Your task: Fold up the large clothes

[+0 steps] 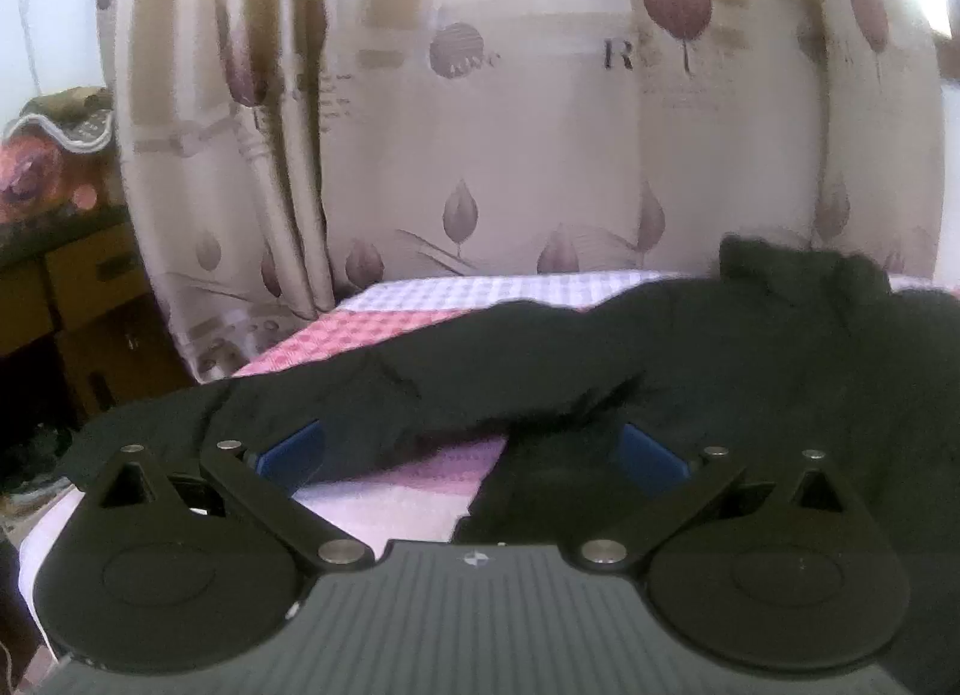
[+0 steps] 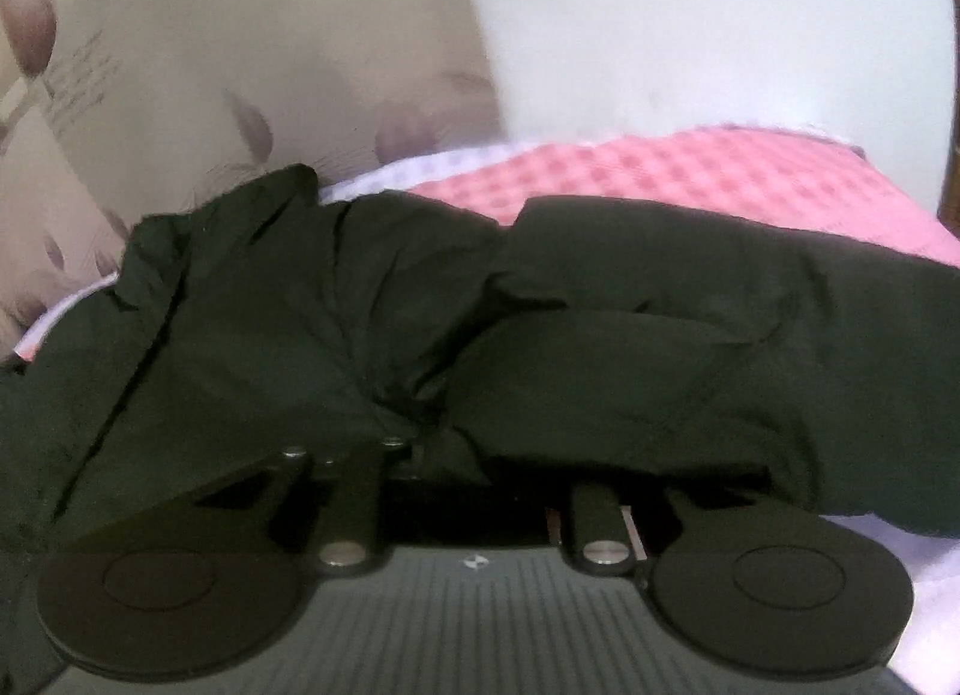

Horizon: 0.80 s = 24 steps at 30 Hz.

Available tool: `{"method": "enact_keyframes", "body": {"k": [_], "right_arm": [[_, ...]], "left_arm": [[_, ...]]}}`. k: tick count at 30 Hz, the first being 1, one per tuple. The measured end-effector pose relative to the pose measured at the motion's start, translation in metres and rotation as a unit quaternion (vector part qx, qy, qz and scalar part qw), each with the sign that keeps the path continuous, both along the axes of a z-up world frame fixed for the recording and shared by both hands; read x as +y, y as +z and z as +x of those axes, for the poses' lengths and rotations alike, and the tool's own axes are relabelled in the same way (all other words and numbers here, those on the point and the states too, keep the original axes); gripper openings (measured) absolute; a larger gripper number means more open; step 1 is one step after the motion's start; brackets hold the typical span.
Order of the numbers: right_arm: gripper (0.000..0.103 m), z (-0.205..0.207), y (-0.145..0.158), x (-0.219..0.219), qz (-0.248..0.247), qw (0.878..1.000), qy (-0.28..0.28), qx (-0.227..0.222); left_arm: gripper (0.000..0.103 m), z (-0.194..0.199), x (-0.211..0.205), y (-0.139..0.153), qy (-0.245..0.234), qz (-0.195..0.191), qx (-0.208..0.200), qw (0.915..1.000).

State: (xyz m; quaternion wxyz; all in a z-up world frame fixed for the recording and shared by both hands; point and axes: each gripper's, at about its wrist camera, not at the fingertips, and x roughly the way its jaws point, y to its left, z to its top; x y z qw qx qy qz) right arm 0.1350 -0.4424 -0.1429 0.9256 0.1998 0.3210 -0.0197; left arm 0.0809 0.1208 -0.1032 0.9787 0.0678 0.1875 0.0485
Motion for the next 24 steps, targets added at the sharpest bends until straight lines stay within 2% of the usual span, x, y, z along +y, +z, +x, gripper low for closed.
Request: {"method": "enact_keyframes", "body": {"k": [1,3,4,5,8,12,13,14,15,17,20,21,22,23,24], "right_arm": [[0.029,-0.003,0.000,-0.006,0.029,1.000,0.000,0.000],[0.061,-0.019,0.004,-0.021,0.099,0.995,-0.010,0.007],[0.087,-0.033,0.008,-0.026,0.117,0.993,-0.014,0.006],[0.093,-0.051,0.012,-0.028,0.121,0.992,-0.019,-0.001],[0.092,-0.106,0.019,-0.020,0.117,0.993,0.008,0.001],[0.091,-0.174,0.012,0.006,0.109,0.993,0.048,0.013],[0.074,-0.188,0.009,0.015,0.095,0.994,0.053,0.021],[0.028,-0.203,0.006,0.026,0.079,0.995,0.060,0.030],[0.023,-0.215,0.004,0.034,0.066,0.995,0.064,0.032],[0.023,-0.241,0.003,0.045,0.055,0.996,0.068,0.024],[0.025,-0.253,0.013,0.048,0.037,0.996,0.077,0.027],[0.025,-0.255,0.021,0.044,0.033,0.997,0.065,0.014],[0.030,-0.258,0.029,0.034,0.039,0.998,0.047,-0.012],[0.053,-0.258,0.036,0.018,0.057,0.997,0.020,-0.040],[0.071,-0.255,0.039,0.002,0.078,0.995,-0.010,-0.055]], "left_arm": [[0.103,-0.001,-0.002,-0.003,0.000,0.007,-0.003,1.0000],[0.103,-0.007,-0.004,-0.003,-0.001,0.014,-0.006,0.9999],[0.103,-0.012,-0.004,0.000,-0.006,0.008,-0.011,0.9999],[0.103,-0.017,-0.003,0.002,-0.011,0.002,-0.016,0.9998],[0.103,-0.028,-0.008,0.012,-0.022,-0.008,-0.027,0.9994],[0.103,-0.039,-0.026,0.021,-0.050,-0.015,-0.032,0.9981],[0.103,-0.042,-0.031,0.022,-0.056,-0.015,-0.031,0.9979],[0.103,-0.045,-0.036,0.022,-0.063,-0.018,-0.030,0.9974],[0.103,-0.049,-0.041,0.023,-0.073,-0.025,-0.028,0.9966],[0.103,-0.055,-0.052,0.025,-0.090,-0.032,-0.022,0.9952],[0.103,-0.065,-0.068,0.030,-0.117,-0.029,-0.034,0.9922],[0.103,-0.066,-0.073,0.032,-0.123,-0.029,-0.042,0.9910],[0.103,-0.067,-0.078,0.033,-0.130,-0.029,-0.053,0.9896],[0.103,-0.067,-0.083,0.034,-0.134,-0.027,-0.063,0.9886],[0.103,-0.064,-0.089,0.034,-0.134,-0.023,-0.072,0.9881]]}}
